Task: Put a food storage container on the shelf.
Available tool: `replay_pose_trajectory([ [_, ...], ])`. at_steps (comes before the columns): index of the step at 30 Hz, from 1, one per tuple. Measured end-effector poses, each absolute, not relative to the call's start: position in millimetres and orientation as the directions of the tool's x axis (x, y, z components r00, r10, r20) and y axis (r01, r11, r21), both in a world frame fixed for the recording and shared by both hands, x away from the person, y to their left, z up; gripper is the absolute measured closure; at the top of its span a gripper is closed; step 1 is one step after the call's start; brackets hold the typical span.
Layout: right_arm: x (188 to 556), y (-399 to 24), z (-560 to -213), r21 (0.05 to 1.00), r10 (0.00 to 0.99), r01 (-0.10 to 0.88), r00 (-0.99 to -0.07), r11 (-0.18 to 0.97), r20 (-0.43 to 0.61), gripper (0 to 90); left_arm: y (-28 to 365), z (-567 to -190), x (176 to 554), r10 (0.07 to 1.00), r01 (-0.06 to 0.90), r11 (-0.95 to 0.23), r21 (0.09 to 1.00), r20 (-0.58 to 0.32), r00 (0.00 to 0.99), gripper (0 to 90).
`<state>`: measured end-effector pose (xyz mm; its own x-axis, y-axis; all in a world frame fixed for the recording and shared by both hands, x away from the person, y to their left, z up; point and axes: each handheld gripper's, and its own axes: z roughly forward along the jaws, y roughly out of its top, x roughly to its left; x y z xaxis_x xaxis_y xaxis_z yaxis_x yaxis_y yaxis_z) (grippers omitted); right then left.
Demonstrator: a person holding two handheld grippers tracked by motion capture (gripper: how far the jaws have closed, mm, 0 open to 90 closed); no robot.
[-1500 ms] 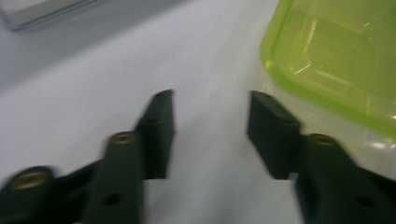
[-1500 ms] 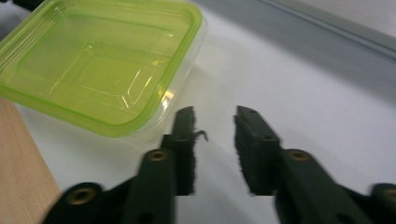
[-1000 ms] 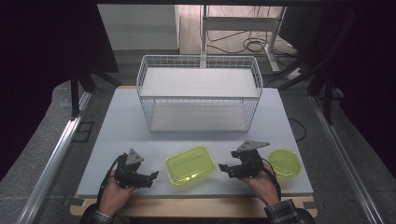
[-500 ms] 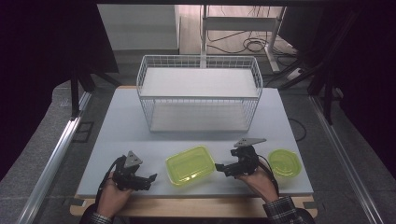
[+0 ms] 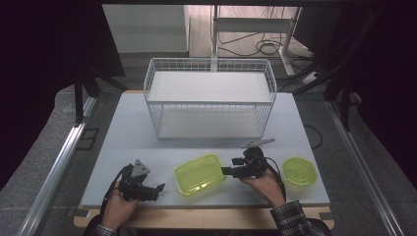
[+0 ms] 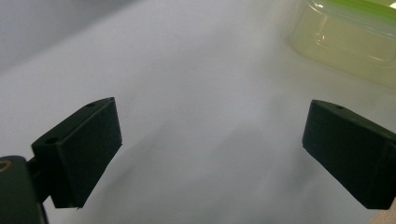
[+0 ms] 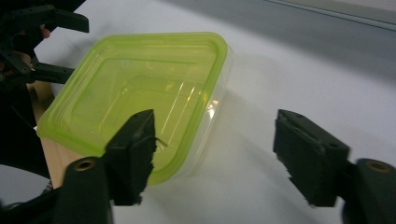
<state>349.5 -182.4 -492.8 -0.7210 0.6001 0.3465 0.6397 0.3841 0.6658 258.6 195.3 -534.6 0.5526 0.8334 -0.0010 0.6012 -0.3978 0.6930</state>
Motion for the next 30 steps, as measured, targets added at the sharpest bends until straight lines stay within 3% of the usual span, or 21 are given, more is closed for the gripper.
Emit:
replay_pose_trajectory([
  [14,373.5,-165.9,-504.0,0.585,0.559,0.719,-0.679,0.375,0.476,57.5,194.4,-535.1,258.5,0.829,0.6,-0.407,0.689,0.003,0.559,4.9],
  [23,384.7,-170.2,-513.3,0.454,0.523,0.838,-0.545,0.304,0.656,75.4,193.3,-535.7,258.6,0.826,0.597,-0.417,0.686,0.011,0.564,5.0],
  [30,382.5,-168.7,-511.2,0.439,0.505,0.846,-0.532,0.301,0.68,79.7,193.9,-535.3,258.6,0.824,0.595,-0.421,0.685,0.014,0.566,5.1],
])
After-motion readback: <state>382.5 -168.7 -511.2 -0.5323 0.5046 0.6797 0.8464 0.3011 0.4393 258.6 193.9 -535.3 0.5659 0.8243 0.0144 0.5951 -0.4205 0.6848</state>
